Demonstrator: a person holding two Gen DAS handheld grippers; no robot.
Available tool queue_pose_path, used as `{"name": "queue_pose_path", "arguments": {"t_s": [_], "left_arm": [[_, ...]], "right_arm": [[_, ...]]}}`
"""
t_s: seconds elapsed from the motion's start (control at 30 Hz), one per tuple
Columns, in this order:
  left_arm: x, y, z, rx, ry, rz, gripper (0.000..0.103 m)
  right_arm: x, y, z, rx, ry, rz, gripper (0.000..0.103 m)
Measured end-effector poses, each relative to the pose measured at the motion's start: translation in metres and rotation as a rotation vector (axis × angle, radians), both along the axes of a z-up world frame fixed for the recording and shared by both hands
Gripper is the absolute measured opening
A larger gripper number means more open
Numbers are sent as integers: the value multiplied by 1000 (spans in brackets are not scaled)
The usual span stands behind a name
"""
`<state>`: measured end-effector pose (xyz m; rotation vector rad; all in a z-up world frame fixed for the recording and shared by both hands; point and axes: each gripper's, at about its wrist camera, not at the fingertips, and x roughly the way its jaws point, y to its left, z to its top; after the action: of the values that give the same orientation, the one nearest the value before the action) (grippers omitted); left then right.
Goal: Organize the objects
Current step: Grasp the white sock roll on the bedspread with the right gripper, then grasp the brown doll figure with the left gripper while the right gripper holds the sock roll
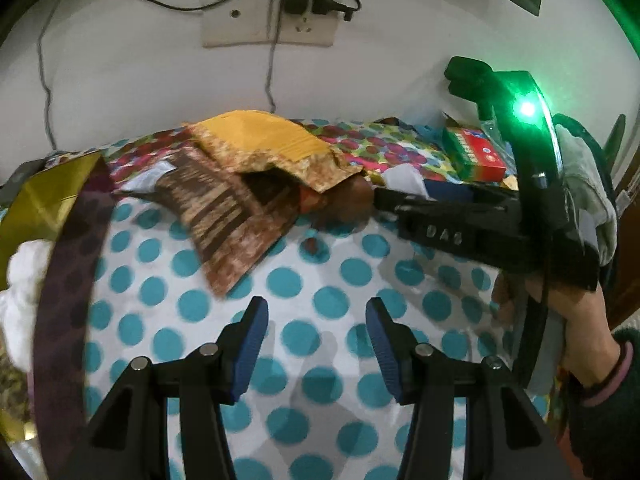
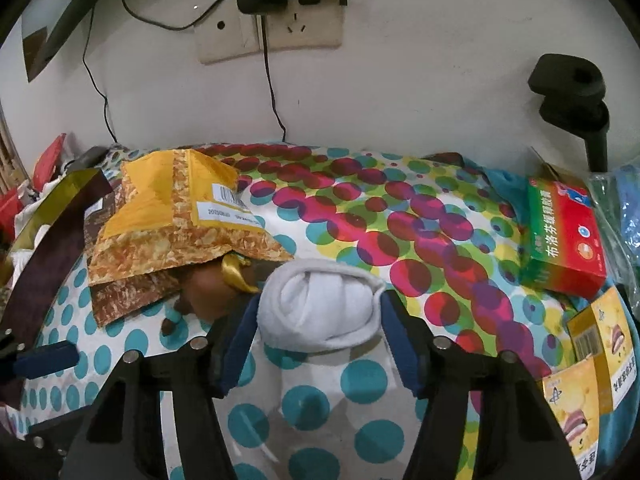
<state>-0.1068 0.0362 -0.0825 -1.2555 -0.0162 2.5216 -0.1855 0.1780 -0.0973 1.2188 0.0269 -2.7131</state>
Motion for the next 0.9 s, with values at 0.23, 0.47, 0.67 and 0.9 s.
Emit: {"name": "queue_pose_path", "arguments": {"t_s": [0.23,0.47,0.67,0.9], "left_arm": [[-22,12,-6,55,-12,-26,52],[-43,27,-10,25,-11,-37,52],[-64,35,-11,-38,-11,9,53],[-82,45,-5,-89,26,3,59]], "right_arm": [[9,5,3,23,12,-21,52],[42,26,5,7,4,-8,53],[47,23,5,16,-6,2,53],[46,24,2,-4,-22,3,54]]}}
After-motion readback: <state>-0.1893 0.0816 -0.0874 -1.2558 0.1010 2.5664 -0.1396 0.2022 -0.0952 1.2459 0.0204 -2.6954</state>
